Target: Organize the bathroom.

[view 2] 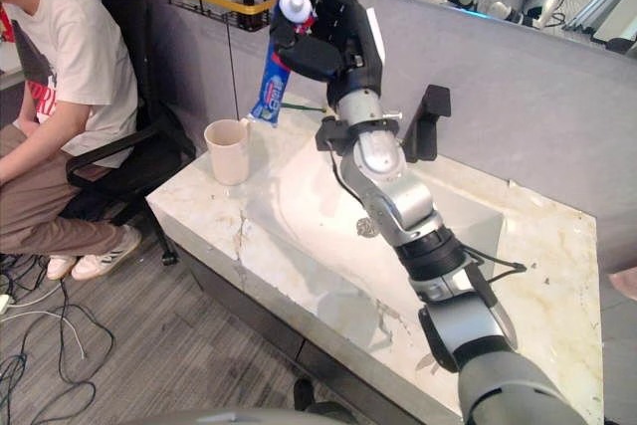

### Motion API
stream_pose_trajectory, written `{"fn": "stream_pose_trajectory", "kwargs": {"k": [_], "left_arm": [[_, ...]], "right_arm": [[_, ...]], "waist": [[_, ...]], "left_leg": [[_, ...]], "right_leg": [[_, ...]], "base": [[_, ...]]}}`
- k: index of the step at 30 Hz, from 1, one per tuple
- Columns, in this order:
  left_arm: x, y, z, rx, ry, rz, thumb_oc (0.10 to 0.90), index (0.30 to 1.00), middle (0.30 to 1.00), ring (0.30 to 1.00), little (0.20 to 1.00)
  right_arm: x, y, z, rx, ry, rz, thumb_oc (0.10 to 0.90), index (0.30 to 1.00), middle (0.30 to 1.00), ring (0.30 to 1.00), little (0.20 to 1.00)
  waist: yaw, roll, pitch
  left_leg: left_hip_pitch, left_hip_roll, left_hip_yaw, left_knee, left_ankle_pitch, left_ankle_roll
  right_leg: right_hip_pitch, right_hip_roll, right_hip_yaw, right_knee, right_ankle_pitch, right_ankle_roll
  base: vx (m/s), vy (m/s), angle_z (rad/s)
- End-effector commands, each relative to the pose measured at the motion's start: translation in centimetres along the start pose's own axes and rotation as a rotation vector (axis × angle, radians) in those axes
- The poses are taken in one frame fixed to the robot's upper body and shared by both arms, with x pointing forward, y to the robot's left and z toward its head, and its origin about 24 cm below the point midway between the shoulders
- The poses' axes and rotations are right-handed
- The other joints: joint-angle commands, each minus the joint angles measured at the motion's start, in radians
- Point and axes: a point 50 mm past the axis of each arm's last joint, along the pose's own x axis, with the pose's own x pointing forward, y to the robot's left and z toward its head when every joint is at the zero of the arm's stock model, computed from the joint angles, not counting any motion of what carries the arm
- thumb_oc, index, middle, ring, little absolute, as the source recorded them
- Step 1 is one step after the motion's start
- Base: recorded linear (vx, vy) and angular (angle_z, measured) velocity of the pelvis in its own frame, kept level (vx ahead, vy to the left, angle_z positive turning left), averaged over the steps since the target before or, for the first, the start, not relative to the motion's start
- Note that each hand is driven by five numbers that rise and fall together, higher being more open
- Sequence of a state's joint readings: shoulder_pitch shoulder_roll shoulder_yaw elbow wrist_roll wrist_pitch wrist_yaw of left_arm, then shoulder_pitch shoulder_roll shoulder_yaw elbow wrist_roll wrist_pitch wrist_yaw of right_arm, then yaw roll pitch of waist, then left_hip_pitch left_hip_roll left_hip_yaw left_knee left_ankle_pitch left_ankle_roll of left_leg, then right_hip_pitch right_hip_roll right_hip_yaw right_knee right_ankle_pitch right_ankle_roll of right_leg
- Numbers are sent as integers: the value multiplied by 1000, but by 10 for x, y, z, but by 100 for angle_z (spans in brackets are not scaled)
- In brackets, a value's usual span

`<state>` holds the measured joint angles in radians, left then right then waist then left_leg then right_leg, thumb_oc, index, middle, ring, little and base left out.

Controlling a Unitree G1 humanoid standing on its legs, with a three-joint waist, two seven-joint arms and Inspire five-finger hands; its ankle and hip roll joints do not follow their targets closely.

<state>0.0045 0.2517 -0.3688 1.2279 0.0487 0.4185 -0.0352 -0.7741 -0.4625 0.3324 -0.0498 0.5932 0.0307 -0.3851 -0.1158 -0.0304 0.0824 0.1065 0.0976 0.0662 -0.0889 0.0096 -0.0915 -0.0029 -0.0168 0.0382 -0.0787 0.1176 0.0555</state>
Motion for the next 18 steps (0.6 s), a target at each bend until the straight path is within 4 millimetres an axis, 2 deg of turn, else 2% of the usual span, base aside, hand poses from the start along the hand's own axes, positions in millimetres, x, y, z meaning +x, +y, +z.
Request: {"fn": "stream_pose_trajectory", "kwargs": {"k": [1, 3, 4, 5, 6, 8, 9, 10, 12, 14, 15, 16, 18], "left_arm": [[-1, 8, 3, 63, 37, 7, 800, 900, 900, 900, 900], [-2, 12, 6, 66, 35, 23, 800, 900, 900, 900, 900], [-2, 12, 7, 62, 25, 23, 800, 900, 900, 900, 900], [-2, 13, 10, 67, 9, 23, 800, 900, 900, 900, 900], [-4, 14, 20, 83, -22, 30, 800, 900, 900, 900, 900], [-7, 14, 32, 86, -49, 28, 800, 900, 900, 900, 900], [-11, 13, 43, 125, -60, 16, 800, 900, 900, 900, 900], [-11, 13, 43, 125, -61, 15, 800, 900, 900, 900, 900], [-18, 12, 65, 148, -117, 2, 800, 900, 900, 900, 900], [-23, 6, 80, 207, -154, 18, 800, 900, 900, 900, 900], [-23, 6, 80, 207, -154, 18, 800, 900, 900, 900, 900], [-23, 10, 81, 227, -176, 43, 800, 900, 900, 900, 900], [-23, 16, 81, 202, -184, 60, 800, 900, 900, 900, 900]], "right_arm": [[15, 3, 82, 78, -400, 12, 400, 300, 300, 300, 300], [15, 3, 82, 92, -394, 18, 400, 300, 300, 300, 300], [15, 5, 82, 86, -394, 22, 400, 300, 300, 300, 300], [15, 5, 83, 74, -399, 23, 400, 300, 300, 300, 300], [14, 6, 85, 73, -407, 16, 400, 300, 300, 300, 300], [13, 8, 84, 66, -404, 5, 400, 300, 300, 300, 300], [15, 10, 82, 44, -399, -3, 400, 300, 300, 300, 300], [15, 11, 82, 44, -399, -2, 400, 300, 300, 300, 300], [18, 14, 79, 35, -414, -20, 400, 300, 300, 300, 300], [20, 7, 79, 47, -423, -39, 400, 300, 300, 300, 300], [20, 7, 79, 47, -423, -39, 400, 300, 300, 300, 300], [19, 1, 80, 61, -423, -50, 400, 300, 300, 300, 300], [18, -1, 81, 57, -431, -43, 400, 300, 300, 300, 300]], "waist": [[-11, -9, -33], [-30, -4, -33], [-33, -7, -32], [-32, -9, -29], [-28, -14, -9], [-31, -23, 6], [-54, -18, 10], [-55, -18, 12], [-94, 6, 20], [-117, 30, 34], [-116, 30, 34], [-118, 33, 50], [-121, 32, 63]], "left_leg": [[10, -15, 79, 90, -81, 44], [16, -9, 111, 114, -98, 41], [2, -5, 114, 162, -102, 31], [-26, 2, 104, 228, -93, 21], [-93, 18, 61, 380, -64, 7], [-154, 61, 24, 475, -19, 3], [-146, 95, 17, 435, -39, 12], [-142, 94, 18, 432, -38, 12], [-93, 73, 17, 327, -99, 27], [-69, 53, 86, 295, -131, 37], [-69, 52, 87, 296, -131, 37], [-88, 27, 113, 338, -164, 51], [-87, 19, 138, 350, -186, 63]], "right_leg": [[-53, -43, 117, 118, -87, 111], [-60, -40, 124, 139, -99, 109], [-55, -39, 128, 150, -107, 100], [-53, -37, 131, 161, -111, 90], [-54, -35, 119, 190, -115, 70], [-75, -39, 114, 220, -105, 47], [-89, -40, 121, 234, -106, 49], [-88, -40, 121, 234, -107, 49], [-131, -53, 191, 263, -104, 79], [-164, -103, 194, 281, -88, 122], [-165, -103, 194, 281, -88, 123], [-165, -140, 198, 265, -62, 140], [-158, -172, 186, 249, -50, 157]], "base": [[-39, 23, -6], [-45, 22, -9], [-65, 26, -10], [-106, 39, -7], [-120, 43, -3], [-123, 190, 6], [-67, 249, 16], [-26, 366, 9], [-58, 526, -5], [-74, 514, -2], [-98, 407, 1], [-98, 302, 11], [-96, 324, 14]]}}
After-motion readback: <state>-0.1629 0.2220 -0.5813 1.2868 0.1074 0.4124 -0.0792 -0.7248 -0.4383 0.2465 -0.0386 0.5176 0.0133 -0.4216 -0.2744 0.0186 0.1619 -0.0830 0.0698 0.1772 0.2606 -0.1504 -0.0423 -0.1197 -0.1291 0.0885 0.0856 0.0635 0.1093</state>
